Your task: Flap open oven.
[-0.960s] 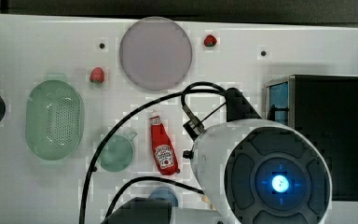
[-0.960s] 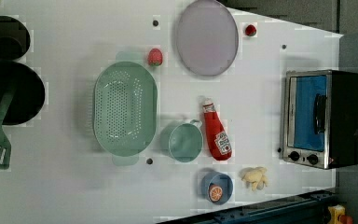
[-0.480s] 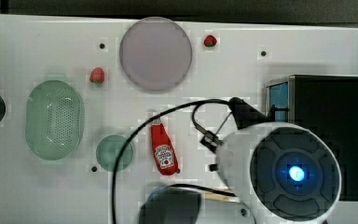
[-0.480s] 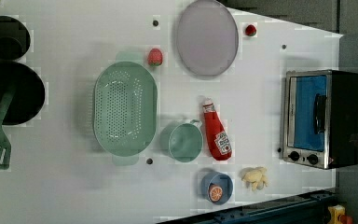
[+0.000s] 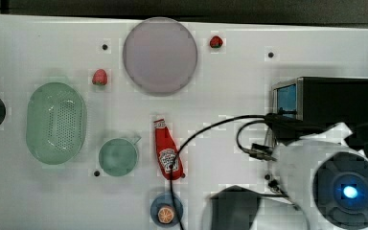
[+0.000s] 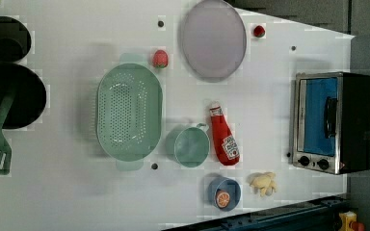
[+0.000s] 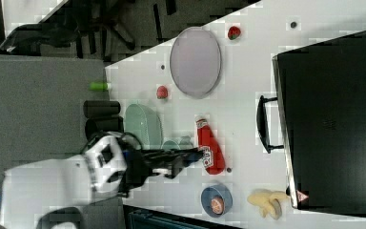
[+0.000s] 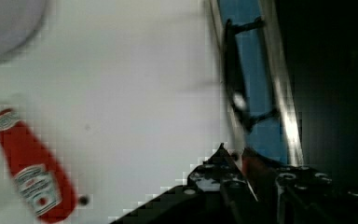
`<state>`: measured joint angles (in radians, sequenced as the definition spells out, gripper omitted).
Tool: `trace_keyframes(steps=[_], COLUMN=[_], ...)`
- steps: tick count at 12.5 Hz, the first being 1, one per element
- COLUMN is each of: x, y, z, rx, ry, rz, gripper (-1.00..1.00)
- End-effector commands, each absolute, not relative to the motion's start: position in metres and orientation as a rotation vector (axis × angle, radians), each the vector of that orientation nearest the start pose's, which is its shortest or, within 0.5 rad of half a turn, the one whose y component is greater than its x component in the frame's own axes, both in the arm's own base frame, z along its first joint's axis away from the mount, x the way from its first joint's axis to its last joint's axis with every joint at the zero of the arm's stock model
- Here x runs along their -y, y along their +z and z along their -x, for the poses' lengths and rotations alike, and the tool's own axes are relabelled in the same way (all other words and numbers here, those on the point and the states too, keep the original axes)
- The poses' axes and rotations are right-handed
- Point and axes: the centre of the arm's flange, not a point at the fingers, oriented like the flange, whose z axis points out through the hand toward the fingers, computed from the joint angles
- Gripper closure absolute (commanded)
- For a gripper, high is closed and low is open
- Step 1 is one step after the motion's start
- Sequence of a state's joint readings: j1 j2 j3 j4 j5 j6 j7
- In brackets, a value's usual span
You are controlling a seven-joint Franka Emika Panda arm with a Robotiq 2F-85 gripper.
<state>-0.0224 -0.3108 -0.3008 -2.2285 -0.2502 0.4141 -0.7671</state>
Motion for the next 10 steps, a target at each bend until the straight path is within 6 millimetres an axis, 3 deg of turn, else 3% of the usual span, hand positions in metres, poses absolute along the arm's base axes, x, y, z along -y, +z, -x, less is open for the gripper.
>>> trace_keyframes(steps=[1,4,10], x=[0.211,0.231,0.249], y=[0.474,0.436,0.362], z=[-0.440,-0.452,-0.470], rx=[-0.182,-0.122,-0.111], ry=[-0.095,-0.083,0.011], rz=[3.304,3.326,3.354], gripper=[0.65,0.65,0.65])
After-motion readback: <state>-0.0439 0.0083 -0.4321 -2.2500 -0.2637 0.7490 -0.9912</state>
